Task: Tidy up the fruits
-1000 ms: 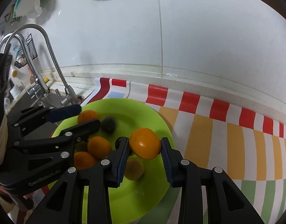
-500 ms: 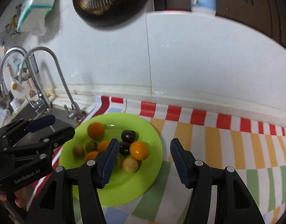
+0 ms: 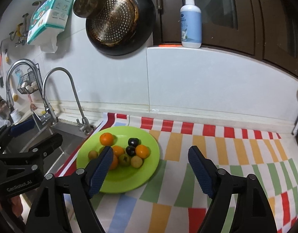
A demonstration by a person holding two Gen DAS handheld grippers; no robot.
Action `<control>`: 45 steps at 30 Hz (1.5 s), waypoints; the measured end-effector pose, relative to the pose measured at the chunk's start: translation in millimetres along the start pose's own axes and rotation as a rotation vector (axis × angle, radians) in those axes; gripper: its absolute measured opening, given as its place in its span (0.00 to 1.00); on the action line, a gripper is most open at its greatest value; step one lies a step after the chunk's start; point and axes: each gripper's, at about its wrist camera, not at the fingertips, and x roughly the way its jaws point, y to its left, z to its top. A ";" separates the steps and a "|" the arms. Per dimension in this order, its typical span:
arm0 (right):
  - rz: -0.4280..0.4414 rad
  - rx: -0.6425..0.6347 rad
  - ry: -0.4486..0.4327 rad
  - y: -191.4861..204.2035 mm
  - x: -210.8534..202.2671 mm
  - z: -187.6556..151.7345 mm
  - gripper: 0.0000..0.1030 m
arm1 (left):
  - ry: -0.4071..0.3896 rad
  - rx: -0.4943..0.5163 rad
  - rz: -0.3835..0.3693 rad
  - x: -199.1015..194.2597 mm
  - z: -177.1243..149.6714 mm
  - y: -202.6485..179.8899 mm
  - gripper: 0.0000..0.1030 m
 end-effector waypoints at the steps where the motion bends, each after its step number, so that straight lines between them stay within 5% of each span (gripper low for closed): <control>1: -0.007 0.006 -0.003 1.6 -5.2 -2.2 0.78 | -0.002 0.004 -0.004 -4.9 -1.0 0.2 0.93; 13: -0.125 0.101 -0.030 12.6 -76.2 -35.2 0.83 | -0.064 0.059 -0.077 -68.3 -17.5 1.3 0.96; 30: -0.150 0.064 -0.052 9.6 -180.4 -75.3 0.83 | -0.086 0.019 -0.076 -157.9 -57.0 -22.1 0.96; 45: -0.145 0.056 -0.067 7.9 -228.6 -101.0 0.83 | -0.097 0.025 -0.065 -199.7 -77.4 -32.6 0.96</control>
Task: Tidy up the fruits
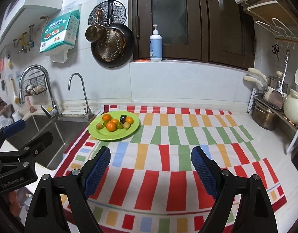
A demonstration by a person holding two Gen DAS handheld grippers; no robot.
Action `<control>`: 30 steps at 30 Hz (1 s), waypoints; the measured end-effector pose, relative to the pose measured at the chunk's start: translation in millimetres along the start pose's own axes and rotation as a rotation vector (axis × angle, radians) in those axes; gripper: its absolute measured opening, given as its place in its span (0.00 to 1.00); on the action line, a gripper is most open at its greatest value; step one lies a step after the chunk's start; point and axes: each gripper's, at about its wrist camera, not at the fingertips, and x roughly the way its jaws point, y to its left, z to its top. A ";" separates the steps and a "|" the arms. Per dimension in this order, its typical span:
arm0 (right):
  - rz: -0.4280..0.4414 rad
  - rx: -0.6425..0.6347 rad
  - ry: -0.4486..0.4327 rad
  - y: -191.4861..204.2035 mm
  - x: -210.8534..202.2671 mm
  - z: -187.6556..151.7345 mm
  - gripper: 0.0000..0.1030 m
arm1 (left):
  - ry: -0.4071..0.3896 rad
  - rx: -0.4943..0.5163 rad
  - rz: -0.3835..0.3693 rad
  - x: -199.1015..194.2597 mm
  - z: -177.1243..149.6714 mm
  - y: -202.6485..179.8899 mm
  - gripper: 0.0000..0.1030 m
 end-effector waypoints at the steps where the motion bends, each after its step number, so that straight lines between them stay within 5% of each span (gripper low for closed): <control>1: 0.001 -0.001 -0.002 -0.3 -1.5 -0.4 0.83 | -0.001 0.000 0.000 -1.6 0.0 -0.4 0.96; 30: -0.001 0.005 -0.015 -9.2 -19.7 -7.1 0.83 | -0.011 0.001 -0.020 -23.7 -2.5 -12.4 1.00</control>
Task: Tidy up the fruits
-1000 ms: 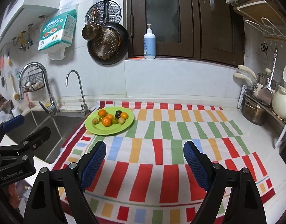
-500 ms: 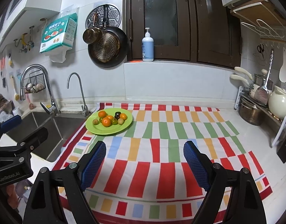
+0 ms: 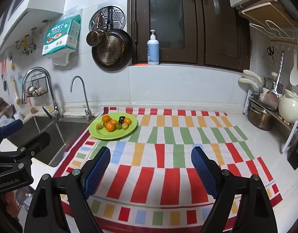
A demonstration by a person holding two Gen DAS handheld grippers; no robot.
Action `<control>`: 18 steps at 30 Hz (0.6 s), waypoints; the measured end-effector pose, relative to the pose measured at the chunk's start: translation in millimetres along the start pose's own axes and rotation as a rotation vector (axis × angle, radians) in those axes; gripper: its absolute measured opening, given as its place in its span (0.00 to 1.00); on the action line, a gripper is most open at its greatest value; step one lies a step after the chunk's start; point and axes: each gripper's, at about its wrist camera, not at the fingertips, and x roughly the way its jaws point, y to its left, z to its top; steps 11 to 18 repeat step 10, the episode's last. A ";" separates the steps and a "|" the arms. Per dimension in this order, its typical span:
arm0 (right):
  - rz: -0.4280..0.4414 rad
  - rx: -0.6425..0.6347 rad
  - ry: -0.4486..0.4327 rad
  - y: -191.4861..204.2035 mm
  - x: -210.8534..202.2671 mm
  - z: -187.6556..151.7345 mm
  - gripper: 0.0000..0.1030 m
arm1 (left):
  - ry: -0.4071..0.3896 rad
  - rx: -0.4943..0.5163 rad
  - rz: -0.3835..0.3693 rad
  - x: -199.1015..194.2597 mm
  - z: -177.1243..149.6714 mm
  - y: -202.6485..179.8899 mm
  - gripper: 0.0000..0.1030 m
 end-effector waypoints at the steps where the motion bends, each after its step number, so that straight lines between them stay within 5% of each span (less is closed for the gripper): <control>1: 0.000 0.002 0.003 -1.6 -1.1 -0.7 0.83 | 0.001 -0.001 -0.002 0.2 0.0 -0.7 1.00; 18: 0.000 0.003 0.007 -8.0 -0.4 -1.6 0.83 | 0.015 -0.006 -0.009 6.2 0.8 -5.8 1.00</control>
